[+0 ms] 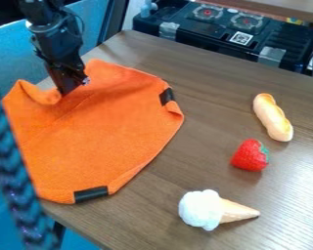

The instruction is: Fold the cloth from top left to bottom right

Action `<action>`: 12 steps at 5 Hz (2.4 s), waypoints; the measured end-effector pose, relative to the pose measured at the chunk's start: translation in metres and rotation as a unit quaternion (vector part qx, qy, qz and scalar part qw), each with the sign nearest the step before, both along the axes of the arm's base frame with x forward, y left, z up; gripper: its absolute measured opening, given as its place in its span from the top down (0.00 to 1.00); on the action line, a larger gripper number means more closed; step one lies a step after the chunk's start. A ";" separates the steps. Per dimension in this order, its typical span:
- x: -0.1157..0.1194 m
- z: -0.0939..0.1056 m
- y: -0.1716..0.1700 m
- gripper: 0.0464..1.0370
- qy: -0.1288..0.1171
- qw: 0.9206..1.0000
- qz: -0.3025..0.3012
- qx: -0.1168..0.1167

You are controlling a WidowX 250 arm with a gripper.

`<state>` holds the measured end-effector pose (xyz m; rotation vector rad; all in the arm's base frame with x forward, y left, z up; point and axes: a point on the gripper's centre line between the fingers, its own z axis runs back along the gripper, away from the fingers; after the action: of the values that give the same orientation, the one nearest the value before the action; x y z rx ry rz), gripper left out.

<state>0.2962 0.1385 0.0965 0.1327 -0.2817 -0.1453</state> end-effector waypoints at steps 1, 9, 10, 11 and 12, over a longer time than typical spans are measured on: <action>-0.018 0.004 -0.012 1.00 -0.011 0.999 -0.046 0.001; -0.103 -0.028 -0.098 0.97 0.036 0.976 -0.192 0.093; -0.106 -0.030 -0.099 0.82 0.049 0.977 -0.192 0.085; -0.103 -0.028 -0.099 0.56 0.075 0.972 -0.215 0.052; -0.094 -0.022 -0.096 0.26 0.133 0.958 -0.254 -0.023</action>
<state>0.2018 0.0420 0.0741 -0.0088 -0.0446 -0.6625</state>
